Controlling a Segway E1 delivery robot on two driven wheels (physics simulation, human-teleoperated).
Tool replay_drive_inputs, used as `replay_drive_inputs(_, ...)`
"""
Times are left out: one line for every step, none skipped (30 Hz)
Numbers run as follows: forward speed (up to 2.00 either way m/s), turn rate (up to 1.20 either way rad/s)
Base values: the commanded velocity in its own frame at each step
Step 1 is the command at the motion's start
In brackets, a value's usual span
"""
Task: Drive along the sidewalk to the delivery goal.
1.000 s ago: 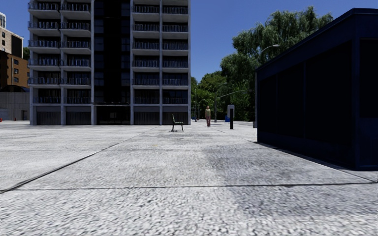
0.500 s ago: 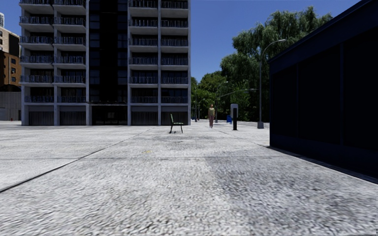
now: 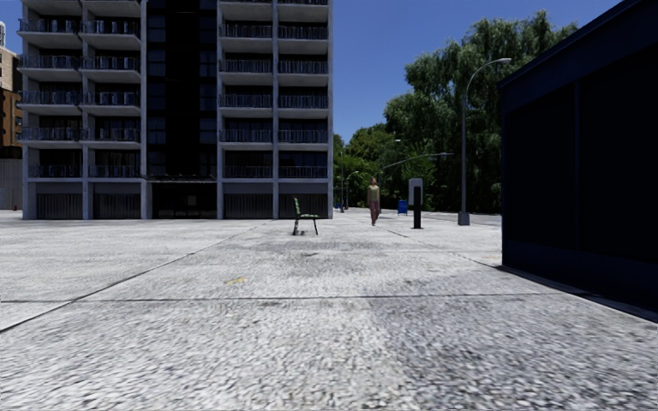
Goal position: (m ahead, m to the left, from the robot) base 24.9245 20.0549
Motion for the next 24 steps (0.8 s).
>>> replay_drive_inputs(1.94,0.00)
replay_drive_inputs(1.94,-0.10)
replay_drive_inputs(1.94,-0.62)
replay_drive_inputs(1.94,-1.01)
replay_drive_inputs(1.94,-1.11)
replay_drive_inputs(1.94,-1.11)
replay_drive_inputs(1.94,-1.13)
replay_drive_inputs(1.94,-0.45)
replay_drive_inputs(1.94,-0.05)
replay_drive_inputs(1.94,0.00)
replay_drive_inputs(1.94,0.00)
replay_drive_inputs(1.94,0.00)
replay_drive_inputs(1.94,0.00)
replay_drive_inputs(1.94,0.00)
replay_drive_inputs(1.94,0.00)
replay_drive_inputs(1.94,0.00)
replay_drive_inputs(1.94,0.00)
replay_drive_inputs(1.94,0.00)
replay_drive_inputs(1.94,0.00)
replay_drive_inputs(1.94,0.00)
replay_drive_inputs(1.94,0.00)
replay_drive_inputs(1.94,0.00)
replay_drive_inputs(1.94,0.00)
replay_drive_inputs(1.94,0.00)
